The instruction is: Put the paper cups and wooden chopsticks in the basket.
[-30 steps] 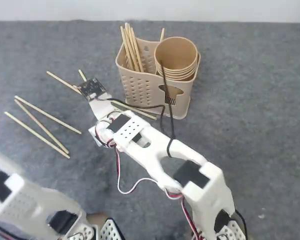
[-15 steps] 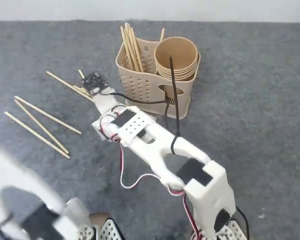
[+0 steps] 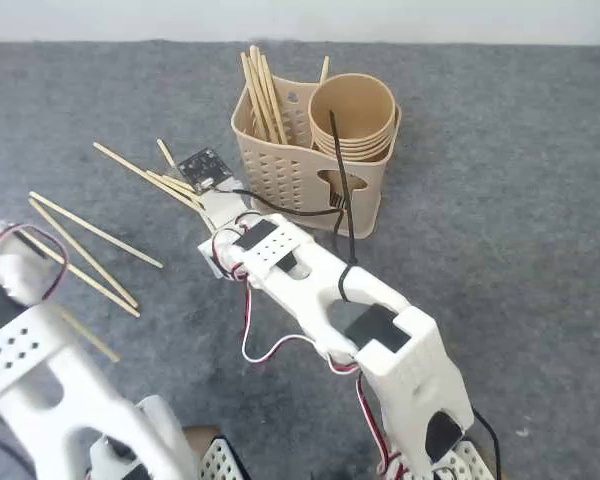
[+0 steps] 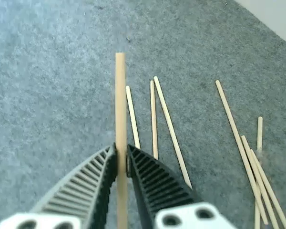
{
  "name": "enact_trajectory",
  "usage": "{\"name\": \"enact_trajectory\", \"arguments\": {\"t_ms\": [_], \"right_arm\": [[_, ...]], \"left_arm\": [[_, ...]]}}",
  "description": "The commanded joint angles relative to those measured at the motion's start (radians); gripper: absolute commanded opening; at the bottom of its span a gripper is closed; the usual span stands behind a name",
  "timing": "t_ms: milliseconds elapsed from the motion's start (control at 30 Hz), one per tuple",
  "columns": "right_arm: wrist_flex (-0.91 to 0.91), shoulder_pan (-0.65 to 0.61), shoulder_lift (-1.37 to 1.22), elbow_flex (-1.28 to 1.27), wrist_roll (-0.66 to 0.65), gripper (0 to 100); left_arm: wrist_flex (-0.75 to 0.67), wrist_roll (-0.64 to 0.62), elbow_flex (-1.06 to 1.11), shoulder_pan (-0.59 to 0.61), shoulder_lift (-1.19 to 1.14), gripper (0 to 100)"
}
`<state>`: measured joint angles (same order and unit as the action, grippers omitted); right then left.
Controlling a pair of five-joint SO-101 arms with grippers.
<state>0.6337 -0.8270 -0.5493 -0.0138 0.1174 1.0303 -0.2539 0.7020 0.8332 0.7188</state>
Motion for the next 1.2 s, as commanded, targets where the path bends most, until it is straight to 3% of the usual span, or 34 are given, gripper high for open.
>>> {"name": "enact_trajectory", "arguments": {"t_ms": [0, 167, 300, 400, 567, 800, 967, 1167], "right_arm": [[0.139, 0.002, 0.068, 0.040, -0.011, 1.4], [0.496, 0.010, 0.251, 0.032, -0.018, 0.8], [0.759, 0.021, 0.414, -0.078, -0.157, 0.8], [0.849, 0.036, 0.559, -0.275, -0.233, 0.8], [0.727, 0.104, 0.869, -0.621, -0.311, 2.7], [0.651, 0.108, 1.118, -0.723, -0.350, 29.4], [0.479, 0.108, 1.095, -0.724, -0.348, 25.4], [0.136, 0.077, 0.932, -0.712, -0.232, 16.3]], "left_arm": [[-0.117, -0.137, 0.102, -0.008, 0.029, 1], [-0.296, -0.207, 0.295, 0.011, 0.031, 1], [-0.376, -0.233, 0.328, 0.041, 0.025, 1], [-0.374, -0.249, 0.332, 0.035, 0.023, 1], [-0.374, -0.249, 0.332, 0.035, 0.023, 1], [-0.376, -0.249, 0.335, 0.035, 0.023, 1], [-0.414, -0.249, 0.358, 0.035, 0.021, 1], [-0.425, -0.249, 0.361, 0.038, 0.021, 1]]}}
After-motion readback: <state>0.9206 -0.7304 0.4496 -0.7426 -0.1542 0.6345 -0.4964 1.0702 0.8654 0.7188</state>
